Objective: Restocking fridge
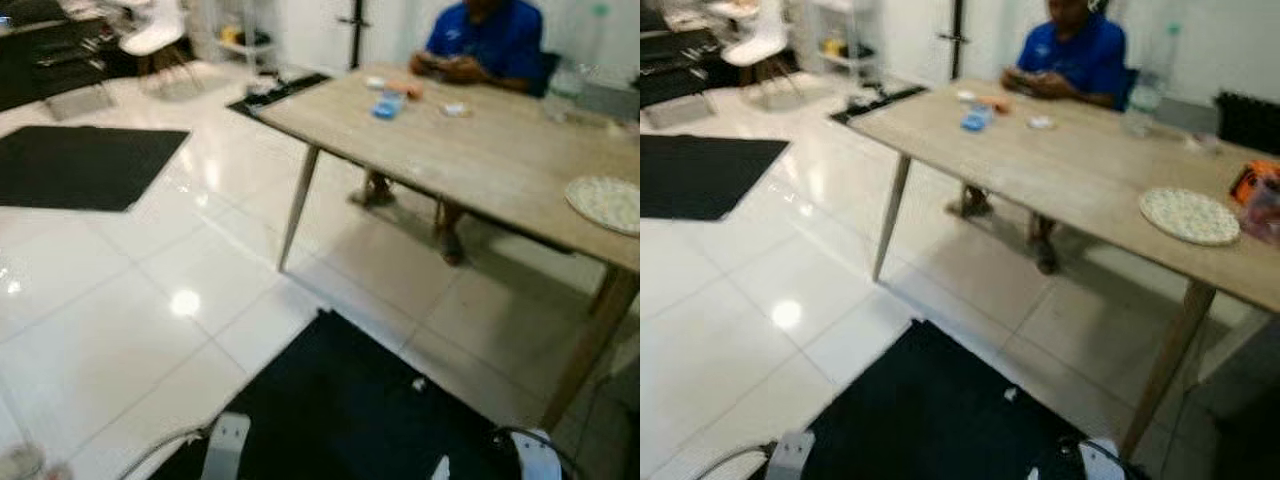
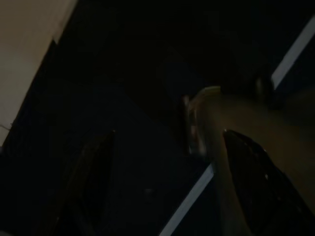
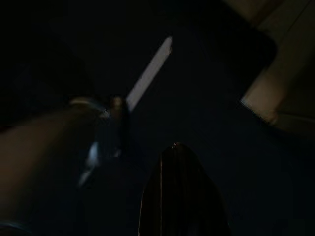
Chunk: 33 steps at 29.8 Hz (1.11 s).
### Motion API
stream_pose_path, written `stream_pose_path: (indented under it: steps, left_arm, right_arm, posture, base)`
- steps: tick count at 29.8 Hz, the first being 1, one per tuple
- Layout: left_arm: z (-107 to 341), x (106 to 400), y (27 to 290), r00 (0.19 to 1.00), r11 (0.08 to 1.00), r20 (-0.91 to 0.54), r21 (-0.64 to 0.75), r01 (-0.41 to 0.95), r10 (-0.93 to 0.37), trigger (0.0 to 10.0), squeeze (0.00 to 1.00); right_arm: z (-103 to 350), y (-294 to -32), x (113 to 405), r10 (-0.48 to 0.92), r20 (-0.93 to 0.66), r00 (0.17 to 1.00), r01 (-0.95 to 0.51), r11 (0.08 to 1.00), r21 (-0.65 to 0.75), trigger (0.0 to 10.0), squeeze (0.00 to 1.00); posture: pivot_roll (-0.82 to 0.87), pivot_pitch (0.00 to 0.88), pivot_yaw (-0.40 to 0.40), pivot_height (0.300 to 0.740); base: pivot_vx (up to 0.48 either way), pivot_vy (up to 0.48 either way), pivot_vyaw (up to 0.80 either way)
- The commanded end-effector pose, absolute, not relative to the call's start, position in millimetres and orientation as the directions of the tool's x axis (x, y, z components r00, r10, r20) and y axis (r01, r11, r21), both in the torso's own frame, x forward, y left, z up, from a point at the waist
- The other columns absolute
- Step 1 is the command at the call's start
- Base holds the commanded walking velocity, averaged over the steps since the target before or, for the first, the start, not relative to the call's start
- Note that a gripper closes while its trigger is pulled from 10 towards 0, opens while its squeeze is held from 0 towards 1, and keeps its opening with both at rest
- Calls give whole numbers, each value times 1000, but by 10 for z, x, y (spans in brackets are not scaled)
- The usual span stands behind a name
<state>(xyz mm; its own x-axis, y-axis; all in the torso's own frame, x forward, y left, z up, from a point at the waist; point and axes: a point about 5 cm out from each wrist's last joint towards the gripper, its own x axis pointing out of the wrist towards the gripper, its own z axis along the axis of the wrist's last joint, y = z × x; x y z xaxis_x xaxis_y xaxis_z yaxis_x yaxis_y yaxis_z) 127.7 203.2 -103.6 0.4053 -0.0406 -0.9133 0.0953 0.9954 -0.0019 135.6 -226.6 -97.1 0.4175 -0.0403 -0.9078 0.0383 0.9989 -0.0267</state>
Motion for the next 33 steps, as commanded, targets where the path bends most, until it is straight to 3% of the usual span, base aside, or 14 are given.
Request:
stream_pose_path:
  steps: [1, 25, 33]
  left_arm:
    - [-1009, 1359, 2025, 425, 994, -904, 5, 114, -44, 10000, 0]
    - [-1010, 1359, 2022, 424, 993, -904, 8, 121, -44, 10000, 0]
    - [-1011, 1356, 2019, 422, 992, -905, 7, 123, -46, 10000, 0]
  right_arm:
    - [-959, -2329, 1350, -56, -910, 411, 41, 998, -43, 10000, 0]
    - [-962, -2321, 1344, -56, -908, 416, 38, 998, -45, 10000, 0]
    - [-959, -2318, 1354, -55, -903, 425, 40, 998, -42, 10000, 0]
  posture:
    - [-2, 4, 29, 740]
    - [3, 0, 29, 740]
    - [2, 3, 28, 740]
  base:
    - [412, 0, -800]
    - [414, 0, -800]
    - [412, 0, 0]
